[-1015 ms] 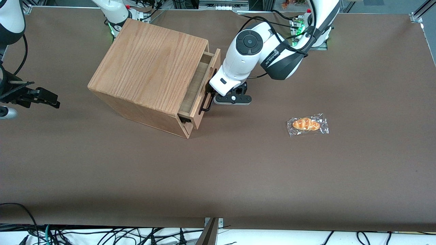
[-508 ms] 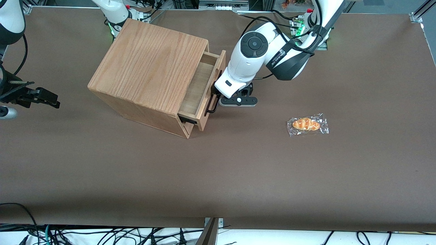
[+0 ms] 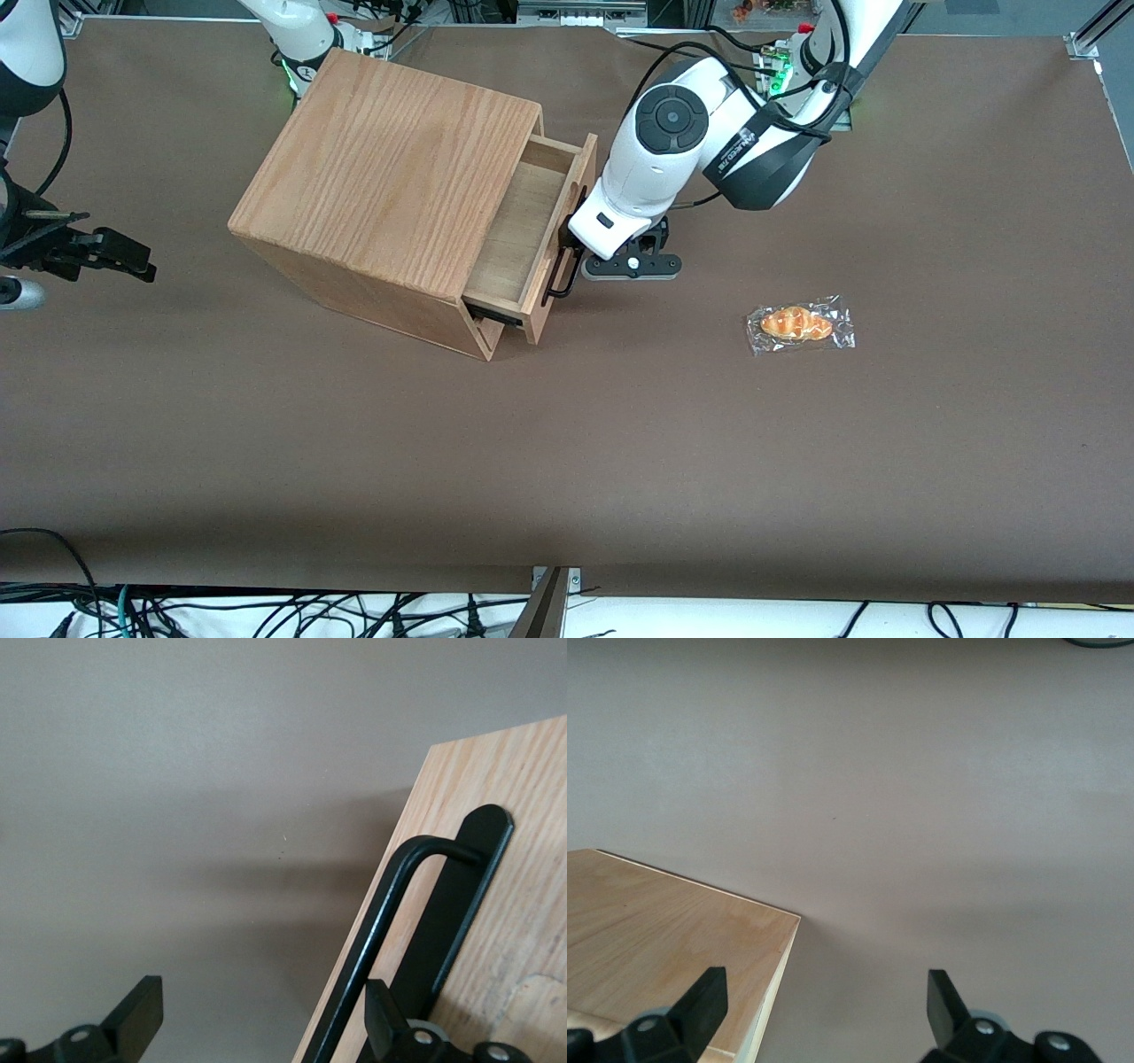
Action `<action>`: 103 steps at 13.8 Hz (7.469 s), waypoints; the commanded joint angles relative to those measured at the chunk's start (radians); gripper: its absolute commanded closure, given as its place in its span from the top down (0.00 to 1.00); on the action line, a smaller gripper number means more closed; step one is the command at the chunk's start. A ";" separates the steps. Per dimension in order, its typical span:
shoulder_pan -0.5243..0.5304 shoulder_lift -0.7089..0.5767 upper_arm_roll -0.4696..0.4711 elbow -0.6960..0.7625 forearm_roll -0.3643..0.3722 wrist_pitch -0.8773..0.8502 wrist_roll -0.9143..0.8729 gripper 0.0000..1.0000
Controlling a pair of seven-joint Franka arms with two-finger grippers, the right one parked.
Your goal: Open top drawer with left arm
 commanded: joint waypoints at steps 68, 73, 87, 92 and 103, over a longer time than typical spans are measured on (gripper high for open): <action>0.198 -0.237 0.545 0.058 -0.025 -0.317 0.803 1.00; 0.203 -0.258 0.608 0.050 -0.028 -0.319 0.915 1.00; 0.220 -0.241 0.606 0.066 -0.078 -0.394 0.918 1.00; 0.220 -0.241 0.606 0.070 -0.078 -0.420 0.920 1.00; 0.224 -0.238 0.608 0.095 -0.074 -0.475 0.921 1.00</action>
